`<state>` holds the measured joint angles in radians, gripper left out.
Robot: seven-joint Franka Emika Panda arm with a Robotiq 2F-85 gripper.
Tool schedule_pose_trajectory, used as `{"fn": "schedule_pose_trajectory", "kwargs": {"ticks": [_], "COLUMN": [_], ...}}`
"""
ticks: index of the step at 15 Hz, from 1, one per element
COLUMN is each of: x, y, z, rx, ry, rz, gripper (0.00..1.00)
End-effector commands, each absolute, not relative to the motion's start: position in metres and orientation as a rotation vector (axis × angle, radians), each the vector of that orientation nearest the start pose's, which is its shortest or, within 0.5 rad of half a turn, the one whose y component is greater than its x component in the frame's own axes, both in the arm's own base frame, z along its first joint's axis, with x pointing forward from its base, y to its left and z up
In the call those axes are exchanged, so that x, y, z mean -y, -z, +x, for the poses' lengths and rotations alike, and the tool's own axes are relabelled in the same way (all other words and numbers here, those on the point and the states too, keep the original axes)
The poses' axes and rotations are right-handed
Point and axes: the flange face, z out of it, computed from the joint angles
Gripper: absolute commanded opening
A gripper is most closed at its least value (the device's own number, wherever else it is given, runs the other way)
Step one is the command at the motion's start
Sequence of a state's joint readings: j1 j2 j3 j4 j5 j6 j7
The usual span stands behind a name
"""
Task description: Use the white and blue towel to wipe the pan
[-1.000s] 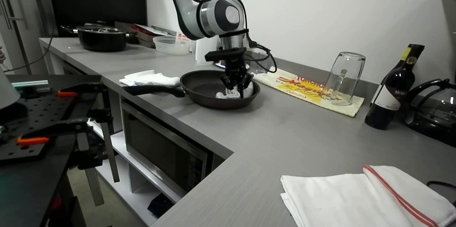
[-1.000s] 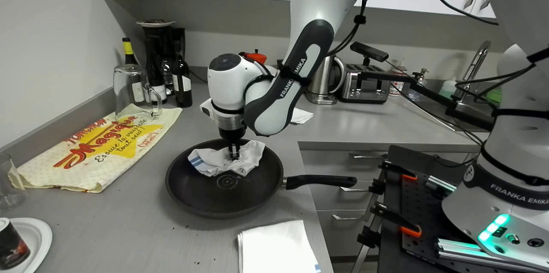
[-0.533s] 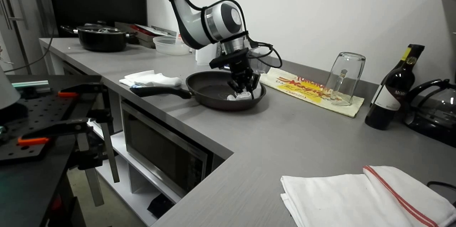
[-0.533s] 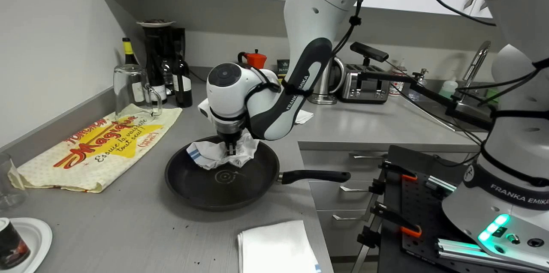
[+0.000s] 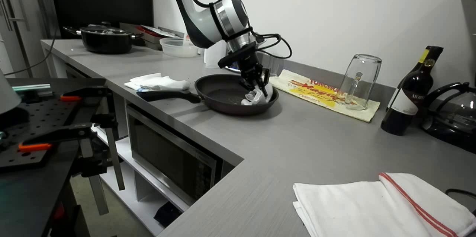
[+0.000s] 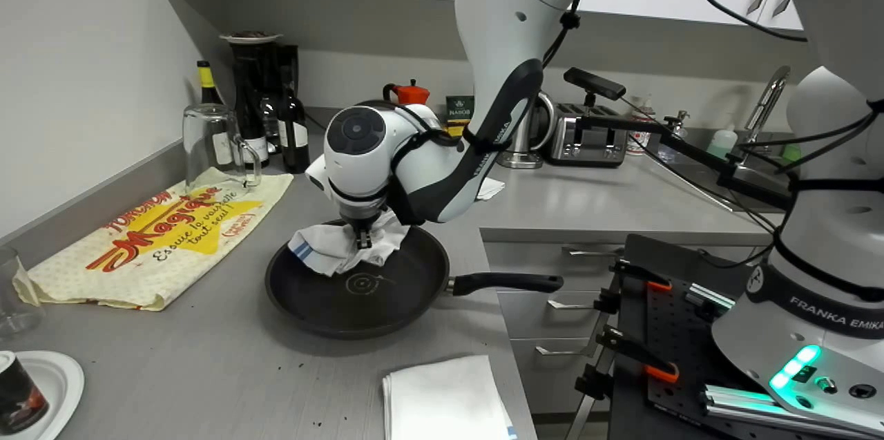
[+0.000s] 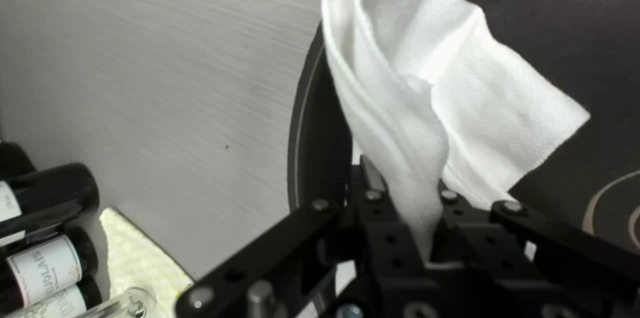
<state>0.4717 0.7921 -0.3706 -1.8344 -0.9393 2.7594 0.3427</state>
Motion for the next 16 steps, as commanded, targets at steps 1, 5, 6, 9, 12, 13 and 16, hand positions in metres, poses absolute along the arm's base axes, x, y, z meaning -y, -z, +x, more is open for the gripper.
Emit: {"fn": "schedule_pose_trajectory", "kwargs": {"ticks": [1,5,6,9,12,13,16], "x": [-0.130,-0.152,-0.161,-0.189,-0.216,-0.224,-0.247], "y": [-0.160,-0.202,-0.212,-0.234,-0.242,-0.244,-0.236], "z": [0.626,0.612,0.601,0.575,0.552,0.545,0.525], "rx": [-0.945,-0.983,-1.003,-1.022,-1.014,-1.004,-0.983], "ry": [-0.359,-0.409,-0.389,-0.343,-0.255,-0.226,-0.170], "rz": [2.222,2.129,2.136,2.232,2.378,2.423,2.497], "gripper": [0.04,0.04,0.04,0.04,0.04,0.04,0.04]}}
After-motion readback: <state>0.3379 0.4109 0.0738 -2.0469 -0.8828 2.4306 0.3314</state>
